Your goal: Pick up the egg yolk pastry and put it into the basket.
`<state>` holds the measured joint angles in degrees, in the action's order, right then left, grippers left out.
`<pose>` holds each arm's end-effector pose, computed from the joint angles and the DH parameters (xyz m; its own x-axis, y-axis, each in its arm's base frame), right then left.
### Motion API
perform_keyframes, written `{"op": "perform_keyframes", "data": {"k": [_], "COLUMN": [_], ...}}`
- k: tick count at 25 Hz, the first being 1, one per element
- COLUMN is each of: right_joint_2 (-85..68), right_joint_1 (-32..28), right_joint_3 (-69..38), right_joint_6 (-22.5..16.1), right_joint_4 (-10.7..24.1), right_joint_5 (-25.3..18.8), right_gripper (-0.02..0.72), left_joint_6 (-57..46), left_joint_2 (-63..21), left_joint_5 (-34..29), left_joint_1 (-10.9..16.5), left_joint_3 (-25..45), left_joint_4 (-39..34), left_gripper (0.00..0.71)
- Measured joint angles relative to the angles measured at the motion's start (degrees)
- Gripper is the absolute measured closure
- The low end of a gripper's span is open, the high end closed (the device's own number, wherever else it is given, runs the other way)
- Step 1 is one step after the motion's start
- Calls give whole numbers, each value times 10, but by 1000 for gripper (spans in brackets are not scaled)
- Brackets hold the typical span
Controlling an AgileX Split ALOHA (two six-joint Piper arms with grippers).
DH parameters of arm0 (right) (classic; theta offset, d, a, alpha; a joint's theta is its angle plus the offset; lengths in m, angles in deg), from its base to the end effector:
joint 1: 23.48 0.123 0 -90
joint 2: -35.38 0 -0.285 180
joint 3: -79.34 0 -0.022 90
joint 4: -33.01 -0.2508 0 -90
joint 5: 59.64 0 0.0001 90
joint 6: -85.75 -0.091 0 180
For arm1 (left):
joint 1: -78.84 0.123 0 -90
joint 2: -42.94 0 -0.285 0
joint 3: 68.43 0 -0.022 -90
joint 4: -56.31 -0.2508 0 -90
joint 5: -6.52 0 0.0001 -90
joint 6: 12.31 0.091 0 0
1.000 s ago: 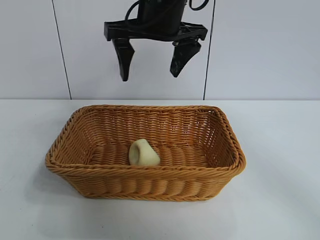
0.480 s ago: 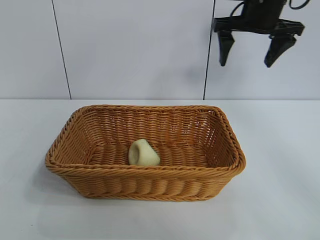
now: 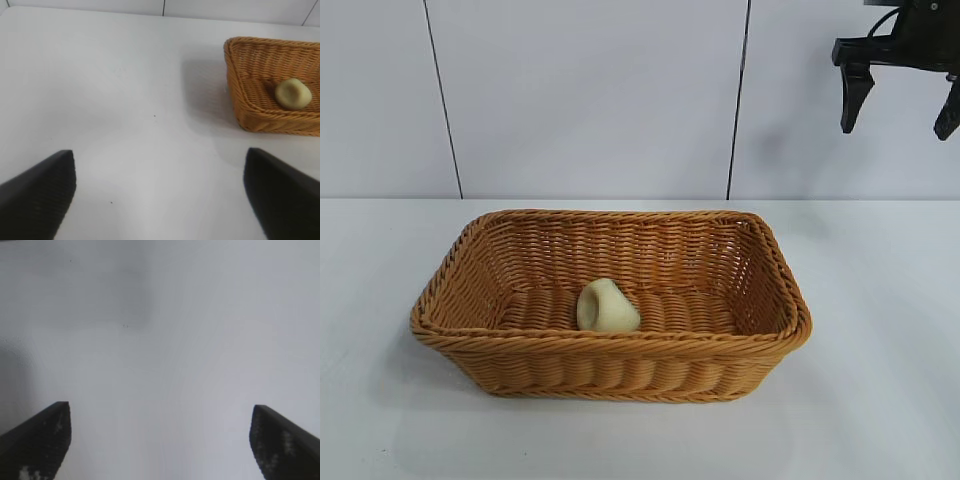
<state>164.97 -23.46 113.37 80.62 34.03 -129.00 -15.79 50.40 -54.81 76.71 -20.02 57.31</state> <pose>0.4570 -0.0014 0.2523 -0.9619 0.0828 -0.2607 0.0843 0.9964 0.0056 -0.0065 -0.0012 0.2773 -0.4591 -0.0520 -0.8868 0.0191 0.9975 -0.0684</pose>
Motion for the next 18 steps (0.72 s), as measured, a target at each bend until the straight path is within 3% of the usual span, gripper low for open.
{"op": "perform_keyframes", "data": {"k": [18], "right_joint_2": [-462], "right_joint_1": [41], "right_joint_3": [-607], "right_joint_6": [26], "right_joint_4": [-21], "right_joint_5": [4], "right_gripper": [8], "left_joint_6": [0], "left_joint_2": [0], "left_joint_5": [1], "left_joint_1": [0], "left_joint_3": [0], "left_joint_4": [0], "left_gripper": [57]}}
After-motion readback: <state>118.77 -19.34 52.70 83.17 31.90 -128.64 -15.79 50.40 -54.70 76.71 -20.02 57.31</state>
